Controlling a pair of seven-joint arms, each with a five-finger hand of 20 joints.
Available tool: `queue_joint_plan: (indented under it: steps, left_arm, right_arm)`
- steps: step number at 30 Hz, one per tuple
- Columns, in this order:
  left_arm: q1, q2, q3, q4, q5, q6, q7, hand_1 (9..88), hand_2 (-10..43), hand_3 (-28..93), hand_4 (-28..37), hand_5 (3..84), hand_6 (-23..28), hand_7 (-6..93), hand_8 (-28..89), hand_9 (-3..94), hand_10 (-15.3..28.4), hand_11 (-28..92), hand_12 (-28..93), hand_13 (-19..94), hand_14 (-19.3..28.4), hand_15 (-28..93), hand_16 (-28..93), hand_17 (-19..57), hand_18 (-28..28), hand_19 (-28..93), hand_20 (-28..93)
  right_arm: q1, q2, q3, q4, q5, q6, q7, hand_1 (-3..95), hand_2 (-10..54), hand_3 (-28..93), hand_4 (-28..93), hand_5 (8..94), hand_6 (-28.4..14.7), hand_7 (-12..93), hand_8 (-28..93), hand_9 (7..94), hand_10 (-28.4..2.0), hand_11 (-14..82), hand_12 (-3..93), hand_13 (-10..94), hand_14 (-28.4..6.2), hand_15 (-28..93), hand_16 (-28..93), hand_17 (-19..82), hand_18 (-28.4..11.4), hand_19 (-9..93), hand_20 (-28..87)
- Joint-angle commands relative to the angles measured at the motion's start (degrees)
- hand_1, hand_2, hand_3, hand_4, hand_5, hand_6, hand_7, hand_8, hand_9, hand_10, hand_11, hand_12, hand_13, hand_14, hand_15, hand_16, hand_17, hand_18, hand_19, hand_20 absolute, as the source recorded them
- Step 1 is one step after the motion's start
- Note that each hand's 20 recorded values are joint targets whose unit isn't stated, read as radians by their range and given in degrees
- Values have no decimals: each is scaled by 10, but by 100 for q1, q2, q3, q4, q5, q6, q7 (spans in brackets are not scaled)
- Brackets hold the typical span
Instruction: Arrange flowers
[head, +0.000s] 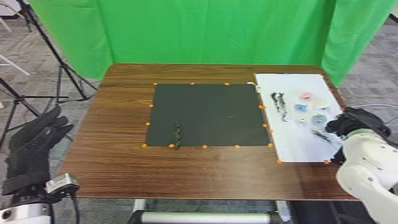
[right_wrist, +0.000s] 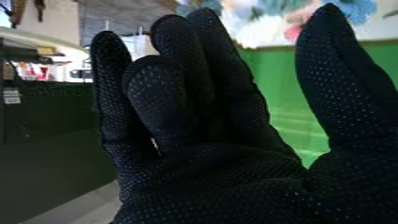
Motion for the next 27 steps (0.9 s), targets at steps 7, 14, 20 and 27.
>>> queue_joint_plan:
  steps: [7, 14, 20, 27]
  left_arm:
    - [57, -89, 21, -54, 37, -15, -59, 235, 55, 820, -253, 381, 95, 161, -107, 321, 189, 363, 67, 209, 255, 613, -164, -108, 207, 557, 43]
    - [59, -172, 12, -56, 102, -63, -126, 239, 54, 821, -246, 381, 95, 162, -107, 321, 189, 365, 67, 210, 254, 614, -165, -108, 207, 557, 42]
    - [12, -277, -8, -63, 224, -122, -241, 242, 53, 822, -244, 381, 96, 162, -107, 320, 189, 365, 66, 210, 253, 614, -165, -108, 207, 557, 42]
    - [-14, -313, -17, -60, 248, -158, -299, 246, 54, 822, -240, 381, 96, 163, -108, 320, 189, 366, 66, 210, 253, 614, -165, -108, 207, 558, 42]
  right_arm:
    - [102, -108, -123, 256, 22, -287, 124, 309, 8, 747, -189, 670, -164, 199, -42, 592, -279, 489, 233, 634, -175, 816, 201, 323, -284, 930, -141]
    - [67, -143, -107, 306, 74, -371, 178, 321, 2, 748, -191, 683, -167, 190, -39, 608, -283, 468, 223, 634, -175, 819, 186, 324, -284, 925, -137]
    - [85, -157, -173, 343, 4, -388, 155, 344, -2, 752, -195, 697, -169, 182, -37, 616, -283, 464, 220, 636, -174, 822, 174, 327, -284, 919, -135]
    - [186, -173, -348, 489, 43, -422, 212, 394, -10, 751, -220, 707, -150, 201, -45, 625, -270, 487, 223, 657, -160, 821, 179, 342, -284, 920, -126]
